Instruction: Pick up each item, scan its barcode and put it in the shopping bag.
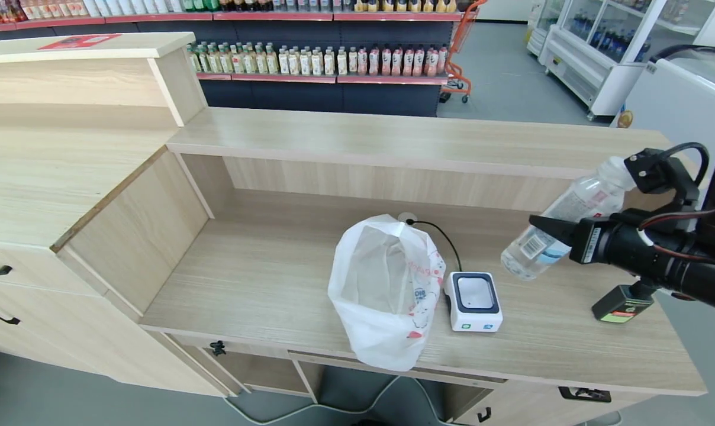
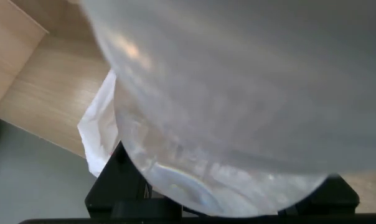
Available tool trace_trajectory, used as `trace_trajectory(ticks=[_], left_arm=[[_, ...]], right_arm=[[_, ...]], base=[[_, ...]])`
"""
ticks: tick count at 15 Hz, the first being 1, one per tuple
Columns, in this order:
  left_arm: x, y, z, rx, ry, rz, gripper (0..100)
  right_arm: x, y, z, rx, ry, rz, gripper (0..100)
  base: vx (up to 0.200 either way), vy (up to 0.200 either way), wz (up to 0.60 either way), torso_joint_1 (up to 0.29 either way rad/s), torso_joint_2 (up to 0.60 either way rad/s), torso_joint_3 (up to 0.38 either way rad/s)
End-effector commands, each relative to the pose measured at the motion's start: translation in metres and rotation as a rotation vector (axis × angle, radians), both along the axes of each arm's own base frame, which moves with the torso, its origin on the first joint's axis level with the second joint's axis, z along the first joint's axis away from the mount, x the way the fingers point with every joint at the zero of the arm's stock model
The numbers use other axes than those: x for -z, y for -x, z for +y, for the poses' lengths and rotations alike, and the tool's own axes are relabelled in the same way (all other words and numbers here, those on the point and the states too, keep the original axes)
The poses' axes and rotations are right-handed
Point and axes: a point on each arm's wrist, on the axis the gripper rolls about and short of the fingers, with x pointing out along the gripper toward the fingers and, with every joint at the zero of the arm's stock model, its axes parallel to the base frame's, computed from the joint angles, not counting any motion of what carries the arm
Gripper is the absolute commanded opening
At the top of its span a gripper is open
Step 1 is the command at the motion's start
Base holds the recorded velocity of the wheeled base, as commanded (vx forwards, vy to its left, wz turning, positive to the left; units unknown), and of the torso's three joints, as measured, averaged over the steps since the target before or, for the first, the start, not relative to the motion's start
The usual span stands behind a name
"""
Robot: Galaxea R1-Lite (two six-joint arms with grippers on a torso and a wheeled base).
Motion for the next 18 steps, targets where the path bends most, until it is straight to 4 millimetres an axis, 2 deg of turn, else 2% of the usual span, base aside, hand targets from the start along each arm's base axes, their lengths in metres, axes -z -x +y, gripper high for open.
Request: trace_trajectory(ticks=[1, 2, 5, 6, 12, 18], left_arm=[[0.000, 0.000, 0.000, 0.000, 0.000, 0.002, 0], [0.000, 0.000, 0.000, 0.000, 0.000, 0.002, 0], [0.000, 0.000, 0.000, 0.000, 0.000, 0.000, 0], [0.000, 0.000, 0.000, 0.000, 0.000, 0.000, 0], [0.000, 0.000, 0.000, -0.001, 0.000, 0.002, 0], [0.000, 0.000, 0.000, 0.000, 0.000, 0.002, 0]], right_arm=[[0.023, -0.022, 0.018, -0.027, 0.036, 0.028, 0], [0.028, -0.027, 0.019, -0.028, 0.045, 0.020, 0], [0.066, -0.056, 0.032, -0.053, 0.103, 0.028, 0], [0.073, -0.061, 0.037, -0.068, 0.132, 0.012, 0], [0.103, -0.078, 0.080, -0.182, 0.143, -0.029, 0], [0.144, -0.086, 0.104, -0.279, 0.172, -0.049, 0]], base=[[0.000, 0.000, 0.00, 0.000, 0.00, 0.000], [0.000, 0.000, 0.00, 0.000, 0.00, 0.000], [0.000, 0.000, 0.00, 0.000, 0.00, 0.000], [0.000, 0.000, 0.00, 0.000, 0.00, 0.000], [0.000, 0.000, 0.00, 0.000, 0.00, 0.000], [0.000, 0.000, 0.00, 0.000, 0.00, 0.000]])
